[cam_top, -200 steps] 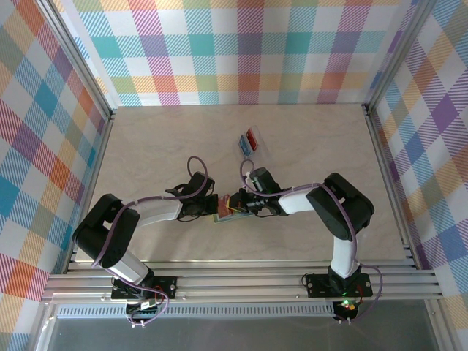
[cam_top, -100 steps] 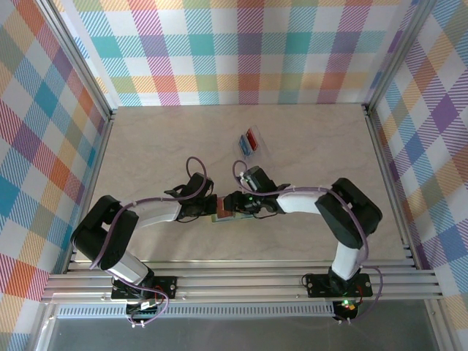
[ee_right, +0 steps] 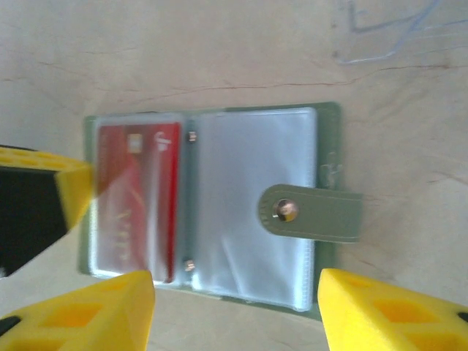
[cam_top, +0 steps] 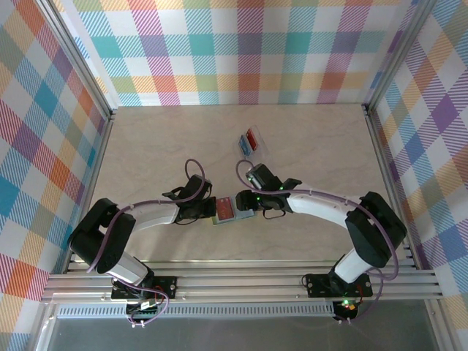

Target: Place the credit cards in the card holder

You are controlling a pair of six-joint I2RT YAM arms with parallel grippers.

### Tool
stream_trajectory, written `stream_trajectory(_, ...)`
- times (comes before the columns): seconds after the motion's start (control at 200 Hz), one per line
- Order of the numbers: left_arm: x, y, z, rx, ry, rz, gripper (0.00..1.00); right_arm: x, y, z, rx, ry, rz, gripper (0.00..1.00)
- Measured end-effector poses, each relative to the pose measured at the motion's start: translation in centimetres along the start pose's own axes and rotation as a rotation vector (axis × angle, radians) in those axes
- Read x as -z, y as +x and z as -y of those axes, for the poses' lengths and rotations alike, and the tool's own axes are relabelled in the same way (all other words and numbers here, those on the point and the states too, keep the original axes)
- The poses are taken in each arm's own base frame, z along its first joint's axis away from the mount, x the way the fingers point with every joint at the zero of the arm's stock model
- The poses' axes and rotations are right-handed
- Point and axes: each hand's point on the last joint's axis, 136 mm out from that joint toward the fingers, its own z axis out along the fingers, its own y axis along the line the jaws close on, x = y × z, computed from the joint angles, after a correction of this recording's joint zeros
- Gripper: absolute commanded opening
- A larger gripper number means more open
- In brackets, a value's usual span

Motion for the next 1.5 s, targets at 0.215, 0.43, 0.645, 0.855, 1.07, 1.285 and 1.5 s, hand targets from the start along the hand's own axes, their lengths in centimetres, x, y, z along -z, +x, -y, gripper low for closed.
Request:
stream_trajectory(0.215,0.0,0.0,0.1,0.000,0.004,-0.001,0.00,-2.2,1.0,2.6,0.032,0.142,-0.041,0.66)
stream_trajectory(0.43,0.0,0.0,0.1,0.000,0.004,-0.002,0.00,-3.6,0.4,2.3,0.057,0.176,-0.037,0.67)
stream_trajectory(0.645,0.0,0.0,0.1,0.000,0.005,-0.001,0.00,-4.3,-0.6,2.0,0.083,0.202,-0.015,0.59)
stream_trajectory(0.855,0.0,0.2,0.2,-0.001,0.014,-0.009,0.00,-4.2,-1.0,3.1,0.089,0.266,0.007,0.22)
stream_trajectory(1.07,0.0,0.3,0.4,-0.001,0.022,-0.014,0.01,-3.1,-1.2,3.8,0.093,0.304,0.027,0.00)
stream_trajectory(1.285,0.0,1.2,1.5,-0.012,0.074,-0.054,0.02,-0.1,-1.8,2.9,0.083,0.246,0.081,0.00)
stream_trajectory(1.5,-0.8,1.5,3.4,-0.036,0.126,-0.076,0.01,2.0,-1.7,0.9,0.074,0.115,0.100,0.00)
